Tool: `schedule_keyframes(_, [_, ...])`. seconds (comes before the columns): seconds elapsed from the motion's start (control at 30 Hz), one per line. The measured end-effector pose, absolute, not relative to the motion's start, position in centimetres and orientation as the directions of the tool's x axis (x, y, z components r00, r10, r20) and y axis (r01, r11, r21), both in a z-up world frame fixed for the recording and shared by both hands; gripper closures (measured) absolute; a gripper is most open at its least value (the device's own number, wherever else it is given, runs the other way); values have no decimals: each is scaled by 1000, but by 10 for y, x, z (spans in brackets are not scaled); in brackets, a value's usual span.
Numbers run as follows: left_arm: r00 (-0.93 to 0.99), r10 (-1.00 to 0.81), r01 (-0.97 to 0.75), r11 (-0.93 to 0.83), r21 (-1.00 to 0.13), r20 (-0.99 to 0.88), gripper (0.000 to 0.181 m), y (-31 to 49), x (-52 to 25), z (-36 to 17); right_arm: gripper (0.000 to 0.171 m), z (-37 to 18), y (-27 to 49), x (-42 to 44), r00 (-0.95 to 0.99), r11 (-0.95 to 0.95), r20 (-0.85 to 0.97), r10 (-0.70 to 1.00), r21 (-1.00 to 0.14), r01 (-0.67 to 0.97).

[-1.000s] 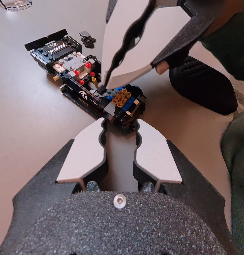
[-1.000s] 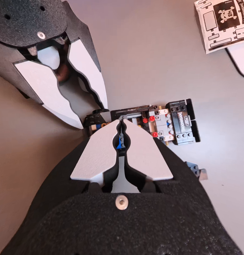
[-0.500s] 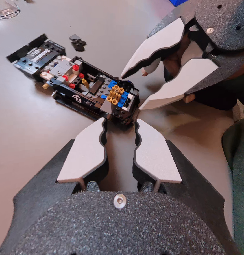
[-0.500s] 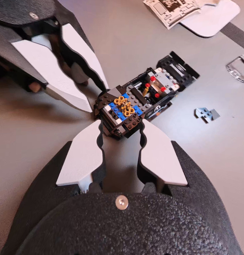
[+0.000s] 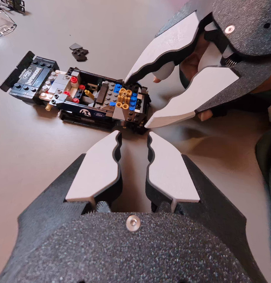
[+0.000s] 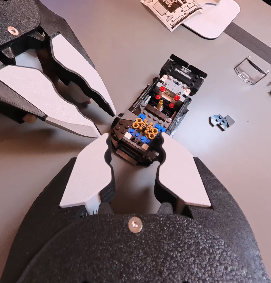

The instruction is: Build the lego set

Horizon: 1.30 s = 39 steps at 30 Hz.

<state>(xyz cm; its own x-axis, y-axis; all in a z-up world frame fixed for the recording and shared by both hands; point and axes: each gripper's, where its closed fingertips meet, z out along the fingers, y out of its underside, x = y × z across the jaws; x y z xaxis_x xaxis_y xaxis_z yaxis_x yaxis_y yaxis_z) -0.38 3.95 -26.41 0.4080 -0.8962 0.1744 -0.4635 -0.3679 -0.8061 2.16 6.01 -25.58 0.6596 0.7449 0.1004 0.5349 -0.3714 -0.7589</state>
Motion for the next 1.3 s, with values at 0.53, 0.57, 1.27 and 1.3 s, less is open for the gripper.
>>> schedule_keyframes(0.53, [584, -812, -534, -400, -745, 17, 168, 57, -27, -268, 171, -255, 42, 1, 784, -573, -23, 621, -696, 433])
schedule_keyframes(0.57, [585, -811, -540, -396, -743, 7, 169, 57, -27, -268, 171, -255, 39, 1, 783, -584, -34, 621, -686, 433])
schedule_keyframes(1.27, [570, -822, -558, -383, -736, -5, 169, 52, -22, -272, 171, -269, 30, 8, 808, -636, -34, 589, -636, 437])
schedule_keyframes(1.3, [570, -822, -559, -383, -736, -5, 169, 52, -22, -272, 171, -269, 30, 8, 808, -636, -33, 589, -636, 437])
